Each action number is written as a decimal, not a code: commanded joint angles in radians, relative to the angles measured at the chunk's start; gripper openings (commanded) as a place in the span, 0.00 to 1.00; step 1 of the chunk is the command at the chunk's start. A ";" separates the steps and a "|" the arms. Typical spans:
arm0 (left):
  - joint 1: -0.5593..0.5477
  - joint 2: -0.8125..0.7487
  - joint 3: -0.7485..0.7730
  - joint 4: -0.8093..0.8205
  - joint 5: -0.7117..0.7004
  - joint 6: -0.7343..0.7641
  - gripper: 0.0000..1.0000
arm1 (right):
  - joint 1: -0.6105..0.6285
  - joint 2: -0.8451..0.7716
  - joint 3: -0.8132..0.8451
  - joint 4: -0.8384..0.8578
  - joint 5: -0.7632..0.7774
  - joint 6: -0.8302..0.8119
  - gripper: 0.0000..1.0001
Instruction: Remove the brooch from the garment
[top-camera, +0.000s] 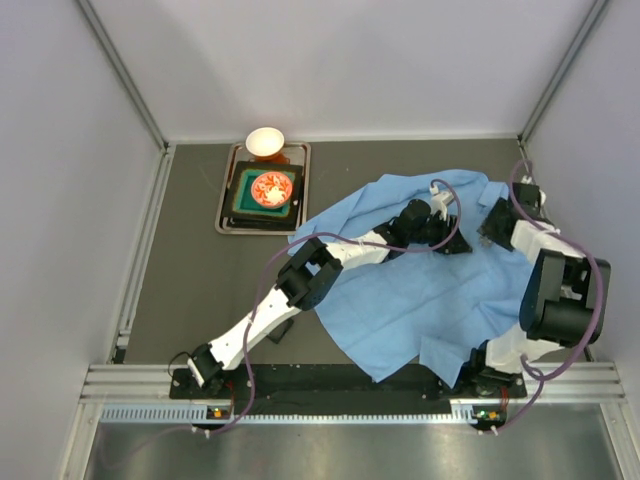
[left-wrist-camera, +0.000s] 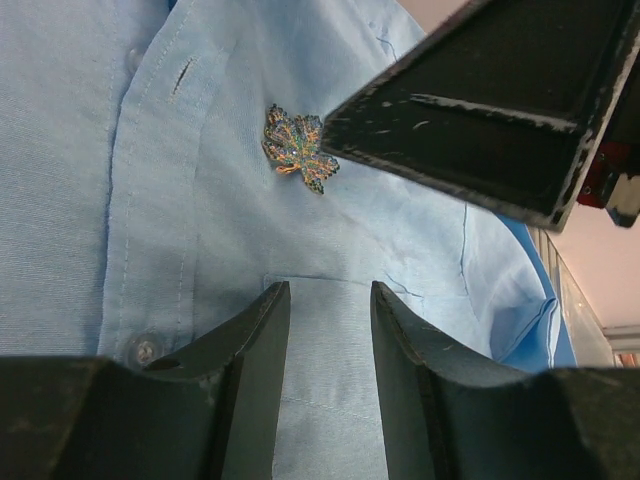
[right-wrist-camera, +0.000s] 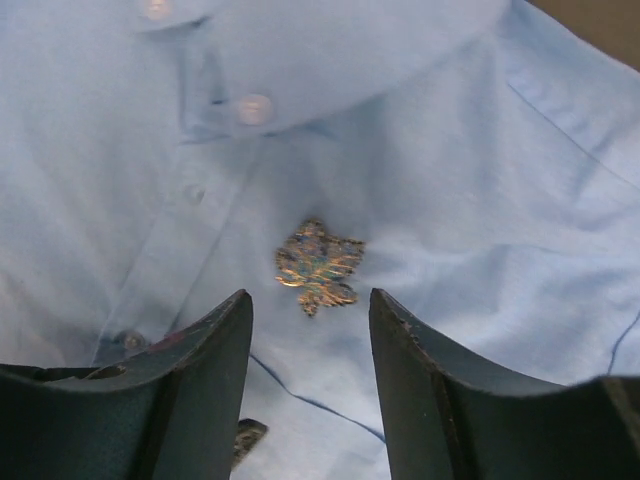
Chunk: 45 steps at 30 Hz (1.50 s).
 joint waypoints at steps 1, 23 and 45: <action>-0.008 -0.054 0.000 0.001 0.024 0.009 0.44 | 0.116 0.035 0.101 -0.064 0.251 -0.145 0.50; -0.008 -0.052 0.005 0.001 0.027 0.006 0.44 | 0.235 0.192 0.185 -0.120 0.361 -0.188 0.50; -0.008 -0.049 0.006 0.000 0.027 0.006 0.44 | 0.224 0.146 0.179 -0.133 0.485 -0.161 0.42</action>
